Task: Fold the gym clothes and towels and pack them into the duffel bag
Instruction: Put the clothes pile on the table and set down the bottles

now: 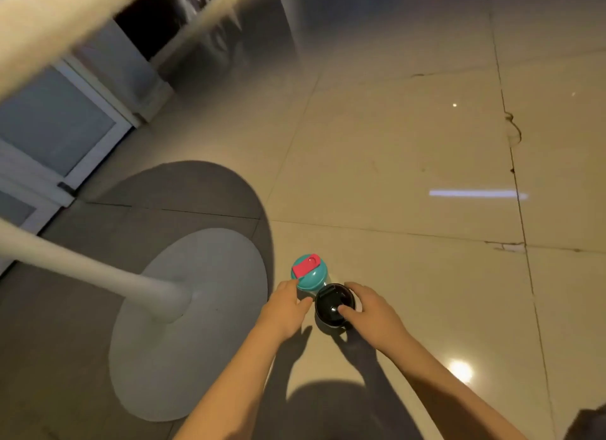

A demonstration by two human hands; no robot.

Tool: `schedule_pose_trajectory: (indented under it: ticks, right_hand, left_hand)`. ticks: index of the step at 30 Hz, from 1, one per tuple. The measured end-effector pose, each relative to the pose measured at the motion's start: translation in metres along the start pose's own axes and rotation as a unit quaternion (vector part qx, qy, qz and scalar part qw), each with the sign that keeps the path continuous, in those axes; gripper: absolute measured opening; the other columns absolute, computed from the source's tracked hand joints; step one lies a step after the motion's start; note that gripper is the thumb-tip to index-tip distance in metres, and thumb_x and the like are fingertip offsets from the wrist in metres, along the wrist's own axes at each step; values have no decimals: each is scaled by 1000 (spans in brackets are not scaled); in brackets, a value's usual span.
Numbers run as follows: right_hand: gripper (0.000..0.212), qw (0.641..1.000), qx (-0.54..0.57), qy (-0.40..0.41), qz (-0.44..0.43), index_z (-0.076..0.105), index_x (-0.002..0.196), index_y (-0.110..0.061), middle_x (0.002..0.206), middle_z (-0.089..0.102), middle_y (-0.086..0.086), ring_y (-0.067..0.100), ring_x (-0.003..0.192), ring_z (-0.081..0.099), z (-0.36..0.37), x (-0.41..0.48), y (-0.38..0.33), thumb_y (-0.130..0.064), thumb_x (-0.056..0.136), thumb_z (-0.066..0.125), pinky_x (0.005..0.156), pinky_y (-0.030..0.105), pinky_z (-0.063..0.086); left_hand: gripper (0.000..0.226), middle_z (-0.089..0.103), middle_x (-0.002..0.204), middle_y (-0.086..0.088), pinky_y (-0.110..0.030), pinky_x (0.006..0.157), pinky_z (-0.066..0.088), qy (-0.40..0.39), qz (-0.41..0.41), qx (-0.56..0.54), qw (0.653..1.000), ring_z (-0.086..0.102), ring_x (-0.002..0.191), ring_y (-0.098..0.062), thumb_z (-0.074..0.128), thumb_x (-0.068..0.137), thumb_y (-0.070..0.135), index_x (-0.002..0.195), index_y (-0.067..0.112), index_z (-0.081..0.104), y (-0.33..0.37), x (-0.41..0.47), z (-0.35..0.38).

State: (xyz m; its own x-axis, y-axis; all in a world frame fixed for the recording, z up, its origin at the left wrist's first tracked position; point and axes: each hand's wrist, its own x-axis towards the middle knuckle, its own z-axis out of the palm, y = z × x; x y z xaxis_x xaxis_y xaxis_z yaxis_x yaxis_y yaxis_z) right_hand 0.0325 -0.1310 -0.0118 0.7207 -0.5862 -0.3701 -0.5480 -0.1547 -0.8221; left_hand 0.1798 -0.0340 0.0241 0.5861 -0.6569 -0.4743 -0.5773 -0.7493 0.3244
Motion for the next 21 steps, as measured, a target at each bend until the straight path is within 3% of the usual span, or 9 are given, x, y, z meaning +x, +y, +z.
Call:
schedule_pose_trajectory:
  ticks: [3,6,9,11,16,21]
  right_hand:
    - [61,998,-56,-34,5,41,138,-29,136,47,-4,23,117,51,22,20,21,-40,81,59,94,38,44]
    - [79,988,-136,-78,14,21,146,-33,148,26,-3,31,121,43,36,39,35,-52,77,56,95,42,42]
    - [91,978,-184,-96,16,6,149,-36,157,0,-1,34,133,27,52,59,47,-51,78,62,102,45,33]
    - [99,977,-190,-93,6,1,149,-37,157,-7,0,34,136,20,62,69,49,-50,75,66,105,49,28]
    - [111,979,-192,-68,-2,-4,147,-39,156,-9,0,33,137,16,79,80,59,-41,69,75,106,52,28]
    - [101,986,-159,-42,-11,8,147,-36,153,5,1,31,131,25,83,83,67,-29,71,75,99,43,42]
  left_hand:
    - [49,36,144,-7,-34,104,35,6,-3,18,1000,39,130,-23,48,96,28,141,14,34,-15,29,14]
    - [50,35,143,-5,-40,102,39,24,-1,37,999,41,127,-25,50,94,25,140,15,34,-28,52,24]
    - [59,25,151,-3,-43,105,37,39,9,56,998,34,133,-25,51,93,19,145,19,25,-41,73,30]
    - [69,11,158,-1,-45,110,32,43,14,77,996,24,141,-24,53,92,20,150,23,15,-48,86,31]
    - [90,0,160,2,-48,111,32,46,39,113,992,15,145,-22,66,86,27,151,25,4,-58,117,36]
    - [110,13,158,3,-52,106,37,14,63,93,994,25,141,-23,80,70,30,150,26,5,-61,137,50]
